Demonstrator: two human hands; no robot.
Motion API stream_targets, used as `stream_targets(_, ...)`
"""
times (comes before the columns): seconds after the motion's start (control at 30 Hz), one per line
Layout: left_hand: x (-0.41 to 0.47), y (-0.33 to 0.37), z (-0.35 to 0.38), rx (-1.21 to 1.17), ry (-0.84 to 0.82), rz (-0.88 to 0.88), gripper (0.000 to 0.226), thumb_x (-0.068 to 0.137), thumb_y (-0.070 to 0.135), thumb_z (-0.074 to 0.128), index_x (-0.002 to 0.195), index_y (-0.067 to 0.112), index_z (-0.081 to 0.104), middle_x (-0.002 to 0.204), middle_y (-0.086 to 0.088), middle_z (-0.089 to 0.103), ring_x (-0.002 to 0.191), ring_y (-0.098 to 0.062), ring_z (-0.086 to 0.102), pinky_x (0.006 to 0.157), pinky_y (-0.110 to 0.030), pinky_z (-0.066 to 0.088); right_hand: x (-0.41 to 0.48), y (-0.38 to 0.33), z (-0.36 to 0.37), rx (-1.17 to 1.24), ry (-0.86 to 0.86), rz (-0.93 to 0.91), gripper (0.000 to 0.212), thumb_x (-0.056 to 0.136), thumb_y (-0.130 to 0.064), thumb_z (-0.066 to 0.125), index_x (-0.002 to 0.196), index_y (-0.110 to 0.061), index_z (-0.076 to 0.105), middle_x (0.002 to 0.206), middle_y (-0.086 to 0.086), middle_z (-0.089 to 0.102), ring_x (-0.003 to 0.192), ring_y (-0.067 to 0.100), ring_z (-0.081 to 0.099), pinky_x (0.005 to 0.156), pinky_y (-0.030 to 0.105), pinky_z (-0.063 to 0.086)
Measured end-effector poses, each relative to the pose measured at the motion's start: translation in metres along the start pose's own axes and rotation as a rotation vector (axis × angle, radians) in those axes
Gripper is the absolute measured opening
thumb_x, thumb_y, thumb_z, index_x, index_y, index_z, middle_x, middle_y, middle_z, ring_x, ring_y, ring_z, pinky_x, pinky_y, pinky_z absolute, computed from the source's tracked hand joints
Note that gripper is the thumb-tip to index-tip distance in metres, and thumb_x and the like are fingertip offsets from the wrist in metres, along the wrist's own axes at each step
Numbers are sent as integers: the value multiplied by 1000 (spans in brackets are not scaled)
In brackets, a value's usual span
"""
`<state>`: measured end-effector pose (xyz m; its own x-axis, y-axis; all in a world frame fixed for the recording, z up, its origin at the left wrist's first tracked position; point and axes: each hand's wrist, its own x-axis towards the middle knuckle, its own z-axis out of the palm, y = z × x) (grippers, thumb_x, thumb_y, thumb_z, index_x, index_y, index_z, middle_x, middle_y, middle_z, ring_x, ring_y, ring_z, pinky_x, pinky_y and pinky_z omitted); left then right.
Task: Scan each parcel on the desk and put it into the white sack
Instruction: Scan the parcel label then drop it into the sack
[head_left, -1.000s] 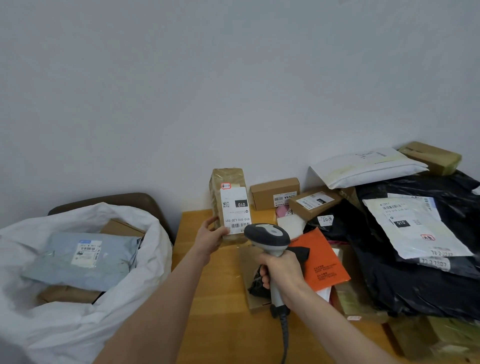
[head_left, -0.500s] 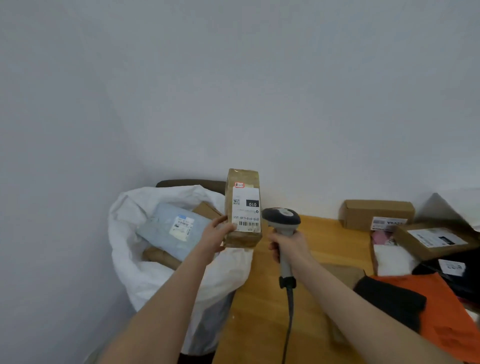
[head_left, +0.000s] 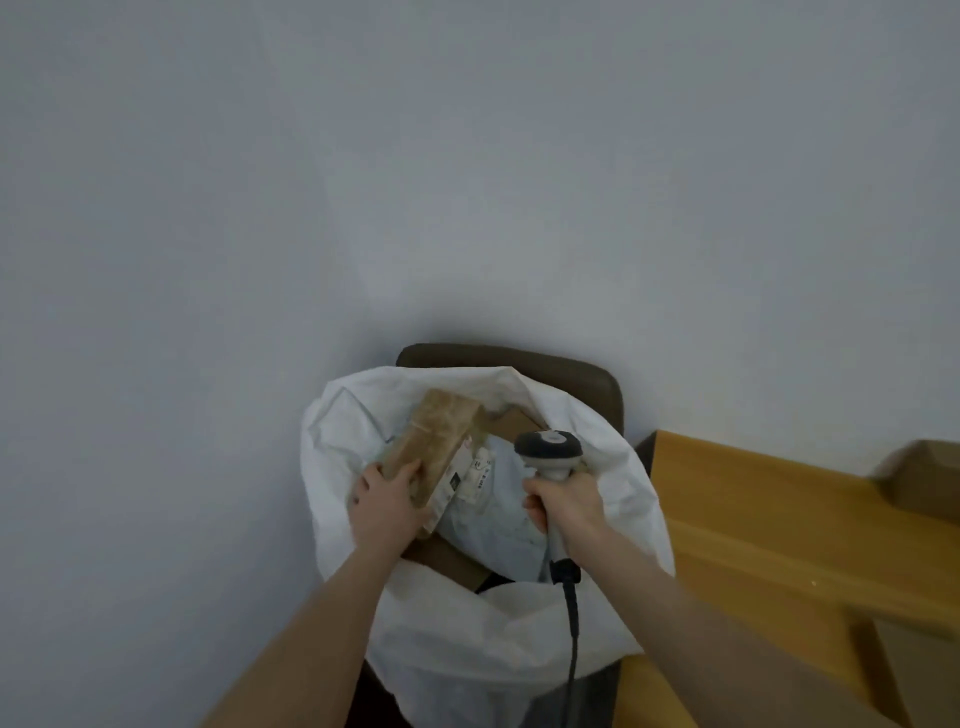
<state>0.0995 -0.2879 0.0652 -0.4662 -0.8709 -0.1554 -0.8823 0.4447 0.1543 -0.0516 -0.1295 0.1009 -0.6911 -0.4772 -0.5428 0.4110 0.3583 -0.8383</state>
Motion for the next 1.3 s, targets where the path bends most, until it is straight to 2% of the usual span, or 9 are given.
stream_targets(0.1, 23, 0, 8, 141, 26, 23, 64, 88, 47, 53, 145, 32, 28, 145, -18, 27, 132, -36, 32, 109, -45, 27, 17, 3, 18, -59, 18, 1, 5, 82, -7, 67, 79, -6, 63, 66, 9, 64, 57, 19, 59, 53, 29, 49)
stream_targets(0.17, 36, 10, 13, 191, 47, 83, 65, 93, 42, 48, 148, 20, 22, 150, -17, 21, 136, -34, 29, 108, -43, 32, 28, 6, 23, -106, 19, -5, 12, 82, -11, 69, 90, -9, 61, 78, 11, 64, 71, 24, 63, 64, 37, 56)
stream_targets(0.27, 50, 17, 25, 149, 44, 170, 61, 99, 31, 40, 152, 18, 13, 156, -9, 17, 142, -28, 22, 106, -39, 36, 41, 11, 27, -140, -9, 27, 18, 81, -14, 71, 93, -14, 58, 88, 11, 62, 83, 27, 62, 80, 47, 57)
stream_targets(0.37, 66, 15, 31, 103, 0, 132, 59, 99, 25, 37, 152, 17, 12, 157, -6, 17, 142, -27, 22, 108, -40, 36, 51, 18, 27, -85, 13, 63, 20, 80, -14, 72, 95, -12, 60, 93, 14, 64, 88, 30, 63, 79, 47, 57)
stream_targets(0.57, 82, 25, 23, 27, -104, 47, 64, 97, 26, 40, 151, 8, 12, 156, -13, 18, 141, -34, 23, 112, -47, 28, 52, 17, 8, 32, 85, 93, 13, 84, -11, 71, 89, -1, 65, 76, 15, 70, 67, 26, 66, 78, 44, 57)
stream_targets(0.7, 72, 44, 6, 84, 3, 109, 68, 92, 36, 50, 147, 10, 19, 150, -16, 27, 136, -33, 31, 109, -42, 29, 39, 2, -13, 111, 140, 105, 14, 87, -12, 68, 84, 1, 64, 65, 15, 65, 56, 24, 60, 61, 36, 55)
stream_targets(0.87, 56, 119, -13, 148, 125, 371, 52, 97, 30, 39, 144, 12, 27, 144, -12, 36, 128, -25, 41, 102, -34, 35, 16, -17, -55, 199, 220, 108, 16, 87, -8, 67, 78, 2, 60, 58, 16, 59, 43, 21, 51, 46, 27, 43)
stream_targets(1.03, 15, 220, -9, 33, -4, 587, 58, 92, 25, 53, 143, 13, 31, 147, -11, 29, 132, -27, 34, 101, -37, 38, -6, -17, -126, 251, 378, 93, 18, 88, -13, 67, 80, 1, 60, 56, 13, 58, 43, 20, 49, 45, 26, 42)
stream_targets(1.3, -67, 368, 26, 27, -165, 866, 50, 94, 23, 51, 140, 12, 36, 142, -10, 33, 128, -28, 37, 96, -40, 44, -32, 1, -278, 330, 626, 137, 16, 89, -12, 66, 85, 2, 60, 61, 13, 59, 50, 22, 52, 52, 32, 45)
